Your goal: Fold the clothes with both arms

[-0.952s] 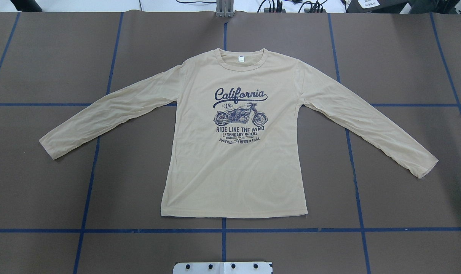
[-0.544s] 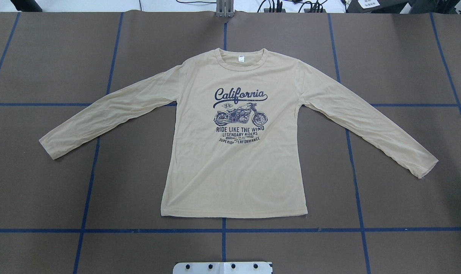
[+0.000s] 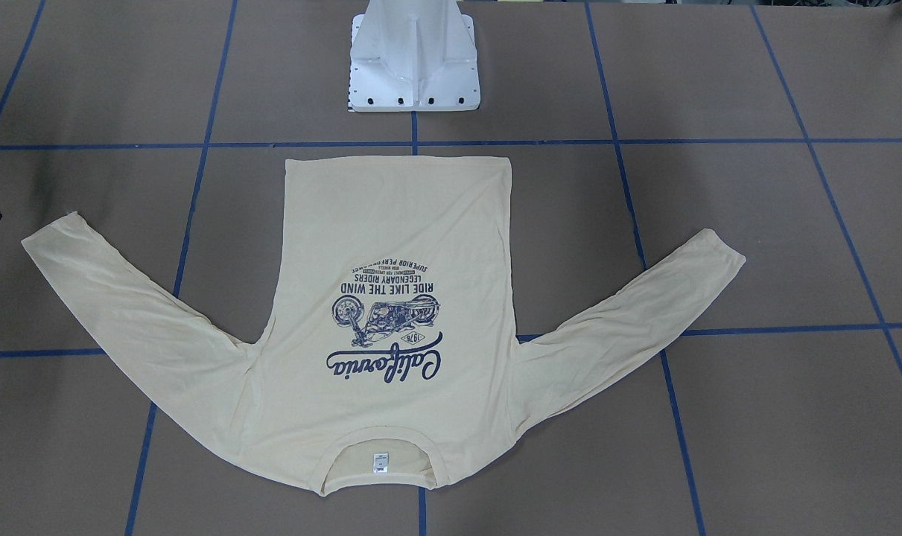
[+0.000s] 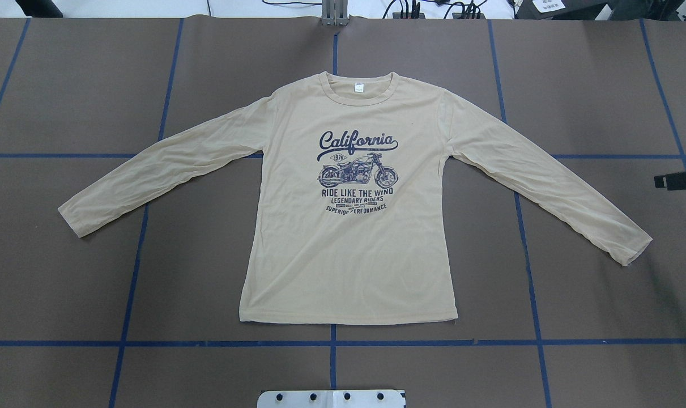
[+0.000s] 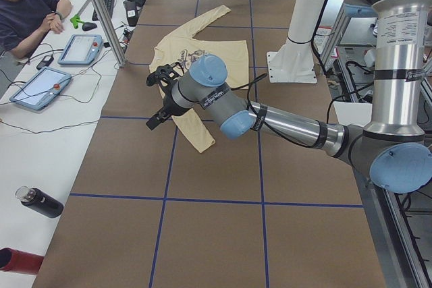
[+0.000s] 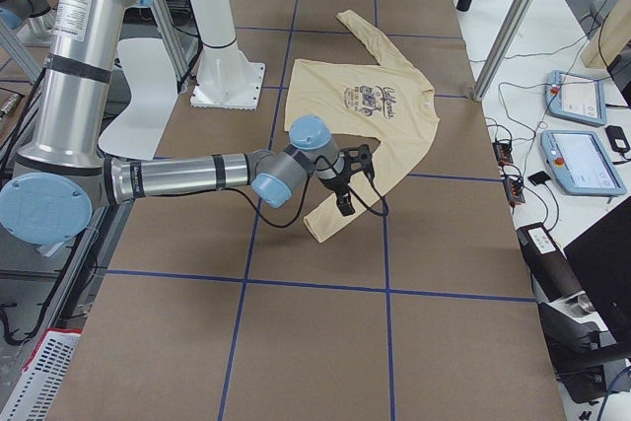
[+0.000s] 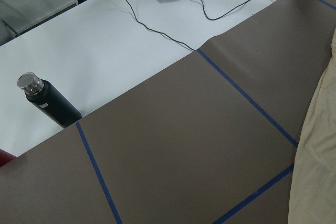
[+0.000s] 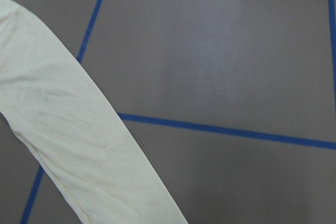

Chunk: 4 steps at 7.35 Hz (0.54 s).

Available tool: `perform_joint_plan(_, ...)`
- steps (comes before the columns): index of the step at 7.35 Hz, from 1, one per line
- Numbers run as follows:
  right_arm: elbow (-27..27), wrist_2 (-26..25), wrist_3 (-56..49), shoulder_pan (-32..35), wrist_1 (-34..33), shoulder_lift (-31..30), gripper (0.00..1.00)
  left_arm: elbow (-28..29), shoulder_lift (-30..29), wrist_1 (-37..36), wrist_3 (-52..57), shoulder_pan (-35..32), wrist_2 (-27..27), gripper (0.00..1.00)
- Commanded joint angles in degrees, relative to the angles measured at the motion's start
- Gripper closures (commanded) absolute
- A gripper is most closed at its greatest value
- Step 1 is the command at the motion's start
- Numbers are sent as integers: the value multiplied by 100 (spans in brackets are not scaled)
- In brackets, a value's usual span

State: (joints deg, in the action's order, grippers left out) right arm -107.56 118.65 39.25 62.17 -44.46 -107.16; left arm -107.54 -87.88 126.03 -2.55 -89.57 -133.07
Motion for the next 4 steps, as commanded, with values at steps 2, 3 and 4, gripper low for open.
perform_joint_plan(2, 417, -847, 1045, -1315, 1207, -446, 0, -3, -18, 0, 0, 10, 0, 0)
perform_joint_plan(3, 533, -1244, 1232, -1652, 1455, -446, 0, -12, -19, 0, 0, 10, 9, 0)
perform_joint_plan(4, 534, -1317, 1234, -1760, 1457, -446, 2, -4, -19, 0, 0, 10, 9, 0)
